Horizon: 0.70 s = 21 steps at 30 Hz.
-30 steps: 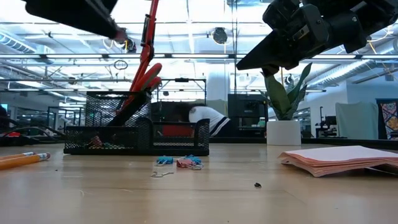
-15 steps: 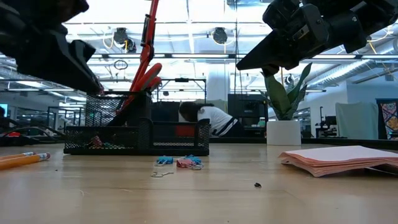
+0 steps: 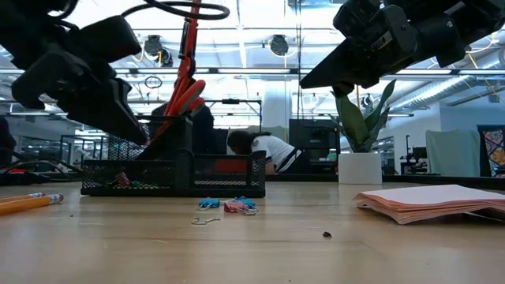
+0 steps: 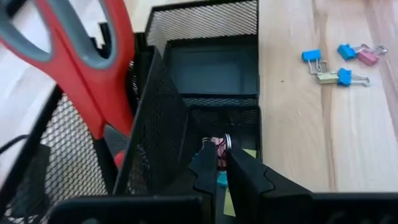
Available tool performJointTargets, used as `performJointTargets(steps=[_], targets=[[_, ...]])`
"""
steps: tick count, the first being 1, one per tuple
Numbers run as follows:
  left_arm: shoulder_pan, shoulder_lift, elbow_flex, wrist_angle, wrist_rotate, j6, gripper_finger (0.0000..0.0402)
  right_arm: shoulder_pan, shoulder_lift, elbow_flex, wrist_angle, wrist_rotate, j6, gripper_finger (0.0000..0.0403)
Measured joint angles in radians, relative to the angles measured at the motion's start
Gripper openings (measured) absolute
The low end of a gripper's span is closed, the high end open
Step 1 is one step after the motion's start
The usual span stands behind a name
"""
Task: Pick and place office supplies into organizer
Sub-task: Put the pink binder clip into the desk organizer
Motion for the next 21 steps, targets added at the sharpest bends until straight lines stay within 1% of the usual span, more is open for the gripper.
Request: performJointTargets(steps=[6,10,15,21], targets=[[0.047,0.0,0.0,-0.005,0.103,0.001,0.003,0.0,0.0,0.0,0.0,0.0,-0.002,0.0004],[0.062,0.0,0.0,-0.024,0.144,-0.008,0.003,0.0,0.0,0.0,0.0,0.0,-0.003,0.0004],[0.067,0.016,0.0,-0.057,0.151,-0.029,0.003,0.0,0.0,0.0,0.0,0.0,-0.003,0.0004],[0.067,0.05,0.0,-0.048,0.156,-0.038,0.003,0.0,0.0,0.0,0.0,0.0,-0.003,0.0004]])
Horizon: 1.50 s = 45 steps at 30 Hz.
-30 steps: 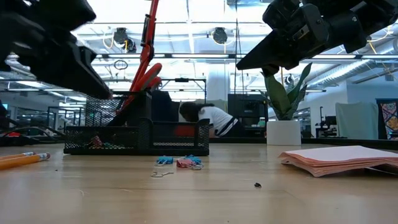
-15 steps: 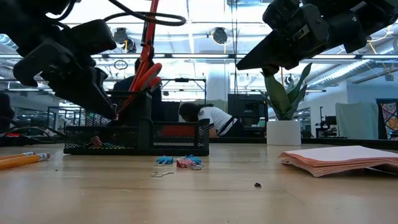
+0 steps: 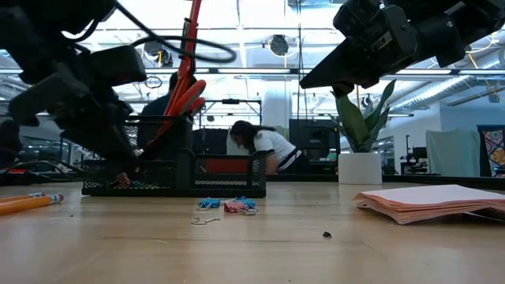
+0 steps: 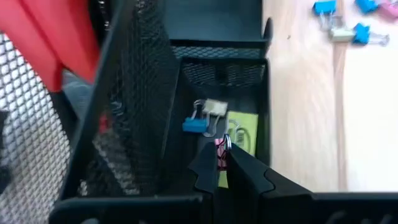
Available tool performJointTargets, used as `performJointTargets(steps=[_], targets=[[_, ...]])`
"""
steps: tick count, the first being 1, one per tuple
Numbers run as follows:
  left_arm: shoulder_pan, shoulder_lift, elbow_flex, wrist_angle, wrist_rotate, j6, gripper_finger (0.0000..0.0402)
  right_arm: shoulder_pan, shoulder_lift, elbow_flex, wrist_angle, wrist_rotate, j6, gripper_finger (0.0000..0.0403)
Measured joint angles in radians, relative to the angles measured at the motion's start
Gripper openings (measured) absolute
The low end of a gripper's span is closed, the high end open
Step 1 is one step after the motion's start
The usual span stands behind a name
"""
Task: Pick and place office supplies into organizer
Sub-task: Put the pink binder clip into the desk organizer
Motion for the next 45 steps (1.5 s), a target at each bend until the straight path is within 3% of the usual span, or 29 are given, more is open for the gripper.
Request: performJointTargets(steps=[14,23,31,45], targets=[[0.002,0.034,0.001,0.054,0.021,0.01,0.0035,0.0,0.0,0.0,0.0,0.0,0.0,0.0004],[0.002,0.03,0.002,0.08,-0.008,0.051,0.0097,0.0,0.0,0.0,0.0,0.0,0.0,0.0004],[-0.001,-0.012,0.017,0.073,0.038,0.081,0.0088,0.0,0.0,0.0,0.0,0.0,0.0,0.0004],[-0.004,-0.012,0.018,0.072,0.031,0.069,0.0086,0.0,0.0,0.0,0.0,0.0,0.0,0.0004]])
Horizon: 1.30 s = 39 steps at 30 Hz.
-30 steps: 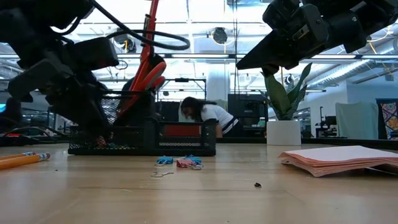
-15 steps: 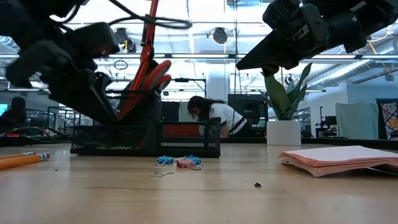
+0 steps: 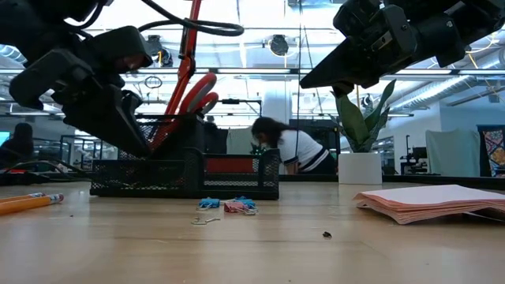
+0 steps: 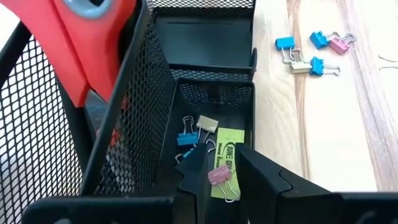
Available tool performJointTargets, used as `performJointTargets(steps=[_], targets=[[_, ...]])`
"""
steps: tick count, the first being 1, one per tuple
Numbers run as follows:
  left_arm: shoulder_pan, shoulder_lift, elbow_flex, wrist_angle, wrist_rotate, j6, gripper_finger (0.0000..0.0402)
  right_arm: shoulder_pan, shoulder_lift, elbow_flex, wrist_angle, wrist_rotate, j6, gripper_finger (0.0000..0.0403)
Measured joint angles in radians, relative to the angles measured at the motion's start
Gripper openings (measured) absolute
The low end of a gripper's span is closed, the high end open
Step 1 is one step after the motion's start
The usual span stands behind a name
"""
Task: Pick and place office supplies into organizer
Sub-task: Put the pink binder clip into the desk organizer
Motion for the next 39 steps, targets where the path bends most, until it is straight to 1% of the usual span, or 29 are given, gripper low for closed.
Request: performJointTargets(steps=[6,9,14,16,20,23,25,28,30,32,34,37,39], targets=[[-0.011,0.0,0.001,0.038,-0.013,0.035,0.0086,0.0,0.0,0.0,0.0,0.0,0.0,0.0004],[-0.02,0.0,0.027,0.024,-0.013,0.053,0.0086,0.0,0.0,0.0,0.0,0.0,0.0,0.0004],[-0.054,0.0,0.159,-0.078,-0.015,0.117,0.0086,0.0,0.0,0.0,0.0,0.0,0.0,0.0004],[-0.076,0.0,0.223,-0.08,0.0,0.151,0.0085,0.0,0.0,0.0,0.0,0.0,0.0,0.0004],[-0.121,0.0,0.332,-0.019,0.063,0.183,0.0085,0.0,0.0,0.0,0.0,0.0,-0.001,0.0004],[-0.156,0.002,0.369,0.057,0.062,0.196,0.0078,0.0,0.0,0.0,0.0,0.0,-0.003,0.0004],[-0.179,0.019,0.371,0.105,0.046,0.215,0.0061,0.0,0.0,0.0,0.0,0.0,-0.004,0.0004],[-0.208,0.067,0.37,0.107,0.026,0.225,0.0019,0.0,0.0,0.0,0.0,0.0,-0.004,0.0004],[-0.218,0.119,0.37,0.11,0.007,0.198,0.0007,0.0,0.0,0.0,0.0,0.0,-0.004,0.0004],[-0.222,0.182,0.369,0.121,-0.006,0.15,0.0011,0.0,0.0,0.0,0.0,0.0,-0.003,0.0004],[-0.217,0.26,0.369,0.17,-0.007,0.107,0.0017,0.0,0.0,0.0,0.0,0.0,-0.002,0.0004],[-0.199,0.367,0.368,0.212,0.022,0.105,0.002,0.0,0.0,0.0,0.0,0.0,-0.001,0.0004],[-0.182,0.416,0.375,0.205,0.05,0.115,0.0021,0.0,0.0,0.0,0.0,0.0,-0.001,0.0004]])
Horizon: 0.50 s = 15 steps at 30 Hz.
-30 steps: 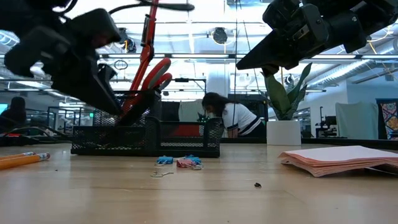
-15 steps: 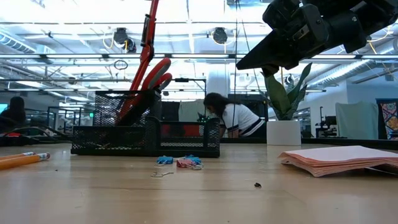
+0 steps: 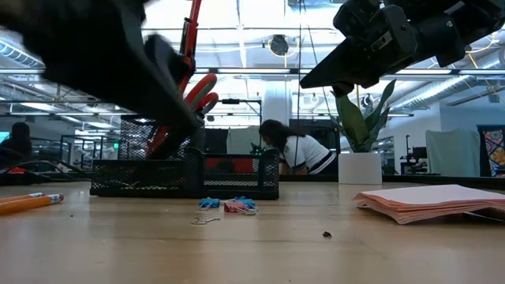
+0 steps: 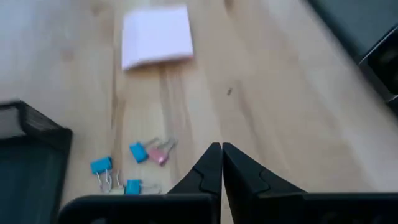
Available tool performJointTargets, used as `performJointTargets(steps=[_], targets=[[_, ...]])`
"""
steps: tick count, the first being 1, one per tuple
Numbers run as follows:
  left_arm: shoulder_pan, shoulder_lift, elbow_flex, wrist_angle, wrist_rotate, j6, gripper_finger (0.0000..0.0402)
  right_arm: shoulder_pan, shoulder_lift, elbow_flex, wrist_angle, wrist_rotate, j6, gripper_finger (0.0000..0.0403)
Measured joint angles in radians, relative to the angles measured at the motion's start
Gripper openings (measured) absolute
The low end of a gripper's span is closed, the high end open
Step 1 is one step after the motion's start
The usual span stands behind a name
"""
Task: Pick and place office supplies into organizer
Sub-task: Put the pink binder clip into the desk organizer
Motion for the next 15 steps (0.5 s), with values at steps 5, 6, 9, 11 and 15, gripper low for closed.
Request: performJointTargets(steps=[5,6,9,11,15], targets=[[0.054,0.03,0.039,-0.046,0.042,0.077,0.0023,0.0,0.0,0.0,0.0,0.0,0.0,0.0004],[0.066,0.03,0.041,-0.069,0.053,0.099,0.0025,0.0,0.0,0.0,0.0,0.0,0.0,0.0004],[0.106,0.031,0.046,-0.125,0.108,0.128,0.0048,0.0,0.0,-0.001,0.0,0.0,0.0,0.0004],[0.133,0.031,0.047,-0.166,0.137,0.111,0.0074,0.0,0.0,-0.001,0.0,0.0,0.0,0.0004],[0.166,0.031,0.047,-0.205,0.182,0.116,0.0133,0.0,0.0,-0.001,0.0,0.0,-0.002,0.0004]])
